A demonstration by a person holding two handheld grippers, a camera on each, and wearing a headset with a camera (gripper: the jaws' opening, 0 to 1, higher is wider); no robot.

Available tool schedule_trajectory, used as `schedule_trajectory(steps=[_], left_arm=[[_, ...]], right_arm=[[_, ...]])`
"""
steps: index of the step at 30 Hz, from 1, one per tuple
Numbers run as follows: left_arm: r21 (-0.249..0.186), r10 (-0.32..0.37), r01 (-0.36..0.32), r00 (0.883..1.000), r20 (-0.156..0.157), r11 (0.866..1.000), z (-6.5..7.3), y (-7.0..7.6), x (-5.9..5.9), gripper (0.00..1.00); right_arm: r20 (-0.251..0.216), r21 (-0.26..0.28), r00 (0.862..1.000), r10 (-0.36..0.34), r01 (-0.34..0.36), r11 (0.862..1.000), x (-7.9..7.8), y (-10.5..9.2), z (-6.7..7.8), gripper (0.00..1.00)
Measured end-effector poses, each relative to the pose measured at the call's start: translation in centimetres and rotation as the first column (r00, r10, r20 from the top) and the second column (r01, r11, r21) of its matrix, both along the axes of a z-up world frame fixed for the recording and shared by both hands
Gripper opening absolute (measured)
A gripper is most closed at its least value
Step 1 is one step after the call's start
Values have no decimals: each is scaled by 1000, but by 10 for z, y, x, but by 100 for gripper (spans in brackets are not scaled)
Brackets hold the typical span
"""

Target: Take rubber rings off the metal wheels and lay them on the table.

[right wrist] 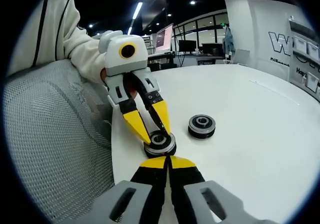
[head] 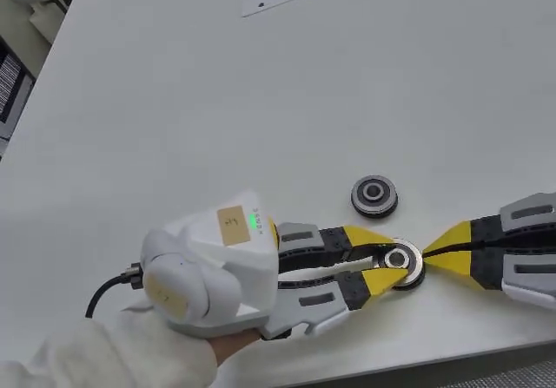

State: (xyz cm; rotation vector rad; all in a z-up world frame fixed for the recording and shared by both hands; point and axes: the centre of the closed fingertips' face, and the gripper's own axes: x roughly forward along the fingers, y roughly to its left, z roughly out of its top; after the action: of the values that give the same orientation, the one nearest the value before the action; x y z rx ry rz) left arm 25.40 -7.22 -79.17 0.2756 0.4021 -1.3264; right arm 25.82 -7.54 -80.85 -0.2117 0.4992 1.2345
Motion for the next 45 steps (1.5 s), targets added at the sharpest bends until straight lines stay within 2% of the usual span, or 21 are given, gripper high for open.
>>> schedule_trajectory(steps=[3, 9, 13, 17, 19, 22, 30, 33, 35, 41, 45], left_arm=[[-3, 0, 0, 1000, -2, 1000, 0, 0, 0, 14], [-9, 3, -3, 1000, -7, 1000, -1, 0, 1, 14], [-9, 3, -3, 1000, -6, 1000, -1, 1, 1, 14], [-11, 4, -4, 1000, -8, 1000, -1, 0, 1, 14], [-12, 4, -4, 1000, -8, 1000, -1, 0, 1, 14], [-14, 5, -5, 1000, -9, 1000, -1, 0, 1, 14], [-14, 5, -5, 1000, -9, 1000, -1, 0, 1, 14], [-15, 5, -6, 1000, -9, 1000, -1, 0, 0, 14], [-15, 6, -6, 1000, -9, 1000, -1, 0, 0, 14], [-16, 7, -7, 1000, -9, 1000, -1, 0, 0, 14], [-15, 8, -8, 1000, -9, 1000, -1, 1, 0, 14]], right_arm=[[39, -18, 999, 9, -8, 1000, 0, 0, 1, 2], [27, -11, 1000, 3, -3, 1000, 0, -1, 2, 7], [38, -15, 999, 14, -14, 1000, 0, 0, 2, 10], [25, -2, 999, 40, -40, 999, -6, 5, 3, 19], [36, -13, 998, 44, -44, 999, -5, 6, 1, 18], [37, 4, 998, 45, -46, 999, -4, 8, 3, 20], [43, 4, 997, 66, -66, 998, -4, 11, 2, 18], [25, -6, 998, 53, -53, 999, -3, 8, 0, 17], [-16, -7, 1000, 27, -27, 1000, -2, 4, -1, 14], [21, -27, 998, 53, -53, 998, -4, 5, -1, 8], [16, -35, 998, 55, -54, 998, -4, 5, -2, 6]])
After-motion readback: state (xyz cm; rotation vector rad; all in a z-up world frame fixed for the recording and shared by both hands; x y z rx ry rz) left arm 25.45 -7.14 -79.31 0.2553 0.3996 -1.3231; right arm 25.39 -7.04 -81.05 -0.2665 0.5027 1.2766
